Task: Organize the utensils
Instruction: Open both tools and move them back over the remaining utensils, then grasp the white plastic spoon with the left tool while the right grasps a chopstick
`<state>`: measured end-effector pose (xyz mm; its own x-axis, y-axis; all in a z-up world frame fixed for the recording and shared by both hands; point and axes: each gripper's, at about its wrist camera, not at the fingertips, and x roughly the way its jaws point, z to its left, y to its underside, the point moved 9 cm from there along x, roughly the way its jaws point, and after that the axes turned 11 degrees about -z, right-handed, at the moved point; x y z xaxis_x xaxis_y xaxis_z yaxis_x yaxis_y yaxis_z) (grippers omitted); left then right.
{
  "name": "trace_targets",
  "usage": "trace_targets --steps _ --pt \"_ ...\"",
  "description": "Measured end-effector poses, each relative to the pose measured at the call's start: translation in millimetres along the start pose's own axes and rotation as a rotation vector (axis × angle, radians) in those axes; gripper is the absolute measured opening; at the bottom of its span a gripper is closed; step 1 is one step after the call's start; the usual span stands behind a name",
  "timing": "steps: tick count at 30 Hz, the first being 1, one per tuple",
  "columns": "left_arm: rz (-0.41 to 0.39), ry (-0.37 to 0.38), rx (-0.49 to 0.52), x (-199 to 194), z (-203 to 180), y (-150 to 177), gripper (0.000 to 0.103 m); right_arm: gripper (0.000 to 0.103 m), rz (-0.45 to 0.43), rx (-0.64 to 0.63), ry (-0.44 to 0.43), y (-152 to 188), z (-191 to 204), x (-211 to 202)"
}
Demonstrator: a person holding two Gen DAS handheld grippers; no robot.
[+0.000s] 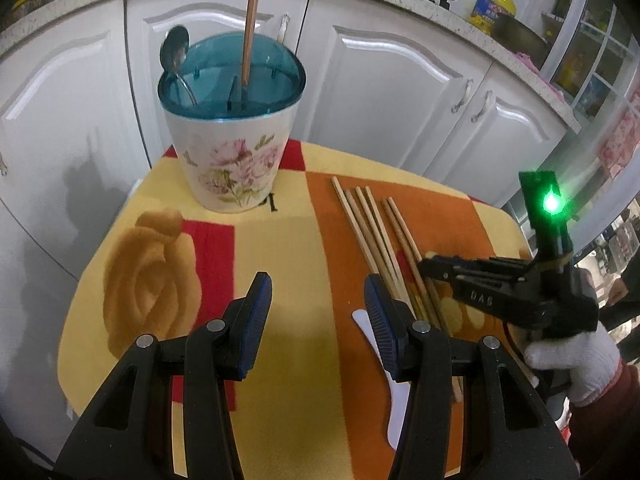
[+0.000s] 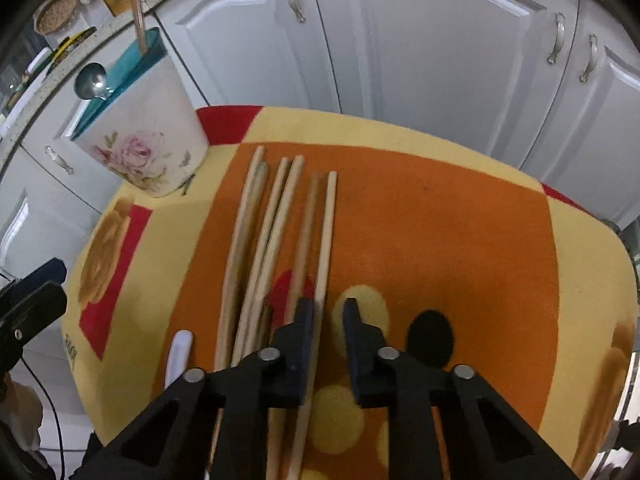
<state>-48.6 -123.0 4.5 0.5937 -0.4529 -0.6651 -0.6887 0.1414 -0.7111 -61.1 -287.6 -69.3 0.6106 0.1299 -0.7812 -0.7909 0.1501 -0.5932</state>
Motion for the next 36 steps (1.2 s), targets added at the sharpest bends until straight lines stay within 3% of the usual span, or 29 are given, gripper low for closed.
trace_targets --steps 2,11,13,18,28,30,34,36 --pt "0.017 0.012 0.002 2.8 -2.1 4.2 0.047 0.007 0.003 -0.003 0.008 0.6 -3.3 -3.1" --pt "0.138 0.114 -0.044 20.8 -18.7 28.8 0.047 0.007 0.012 0.042 0.022 16.6 -24.8 -24.2" --pt "0.166 0.133 -0.046 25.6 -23.6 35.4 0.047 0.026 -0.01 0.091 -0.01 11.5 -26.7 -27.3" --pt "0.227 0.149 -0.035 38.9 -32.3 50.0 0.046 0.029 -0.016 0.11 -0.016 0.5 -28.3 -24.7" --pt "0.264 0.139 -0.021 58.4 -42.2 54.1 0.023 0.029 0.012 0.081 -0.01 -18.4 -33.9 -1.6" --pt "0.261 0.141 -0.012 59.9 -43.7 53.9 0.022 0.029 0.033 0.082 -0.01 -17.6 -35.0 7.9" --pt "0.248 0.142 -0.017 57.1 -41.6 55.6 0.021 0.008 0.019 0.054 -0.008 -23.2 -32.9 13.9" --pt "0.24 0.153 -0.042 52.0 -38.9 53.3 0.019 0.006 0.028 0.063 -0.034 -23.0 -30.1 12.1"
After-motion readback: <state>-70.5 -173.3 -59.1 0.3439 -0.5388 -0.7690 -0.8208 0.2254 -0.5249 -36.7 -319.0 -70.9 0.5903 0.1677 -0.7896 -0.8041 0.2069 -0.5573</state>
